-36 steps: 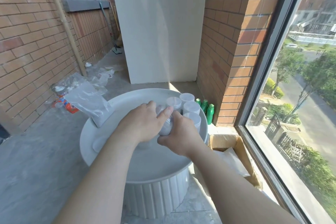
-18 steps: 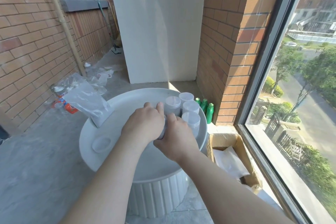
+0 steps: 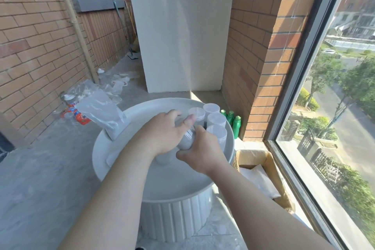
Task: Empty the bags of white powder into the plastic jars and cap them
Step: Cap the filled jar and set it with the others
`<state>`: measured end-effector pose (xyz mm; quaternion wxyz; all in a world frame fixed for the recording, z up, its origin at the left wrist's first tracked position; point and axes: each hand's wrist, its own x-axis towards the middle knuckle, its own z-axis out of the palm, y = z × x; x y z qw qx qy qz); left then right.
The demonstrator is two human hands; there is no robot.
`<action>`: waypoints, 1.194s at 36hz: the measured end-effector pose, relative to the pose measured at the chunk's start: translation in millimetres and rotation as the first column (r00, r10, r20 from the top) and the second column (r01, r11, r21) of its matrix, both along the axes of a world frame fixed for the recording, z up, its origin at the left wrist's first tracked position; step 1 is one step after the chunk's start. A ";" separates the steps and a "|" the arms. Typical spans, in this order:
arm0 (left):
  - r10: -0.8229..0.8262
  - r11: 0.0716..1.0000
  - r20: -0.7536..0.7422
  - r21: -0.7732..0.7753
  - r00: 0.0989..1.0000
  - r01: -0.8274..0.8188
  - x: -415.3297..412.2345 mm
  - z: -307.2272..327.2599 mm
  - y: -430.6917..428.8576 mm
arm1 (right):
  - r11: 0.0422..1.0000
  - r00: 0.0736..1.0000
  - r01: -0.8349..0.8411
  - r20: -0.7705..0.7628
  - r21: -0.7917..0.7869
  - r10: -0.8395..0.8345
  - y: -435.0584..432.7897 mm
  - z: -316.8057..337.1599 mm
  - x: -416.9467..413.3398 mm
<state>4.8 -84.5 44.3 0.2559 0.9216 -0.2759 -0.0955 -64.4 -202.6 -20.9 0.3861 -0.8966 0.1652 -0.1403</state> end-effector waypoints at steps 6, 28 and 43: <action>-0.127 0.989 0.039 -0.075 0.991 0.130 6.7 -7.0 1.3 | 0.993 0.995 -0.036 -0.085 0.111 0.046 -1.2 0.8 -1.3; -0.024 0.952 0.062 -0.304 0.998 0.042 11.4 -17.2 1.6 | 1.000 0.999 0.026 -0.033 0.002 -0.026 -8.3 -3.8 7.5; 0.197 0.980 0.105 -0.025 0.975 -0.196 57.5 -68.1 24.5 | 0.662 0.994 -0.064 -0.110 -0.746 -0.027 -13.3 -11.2 18.0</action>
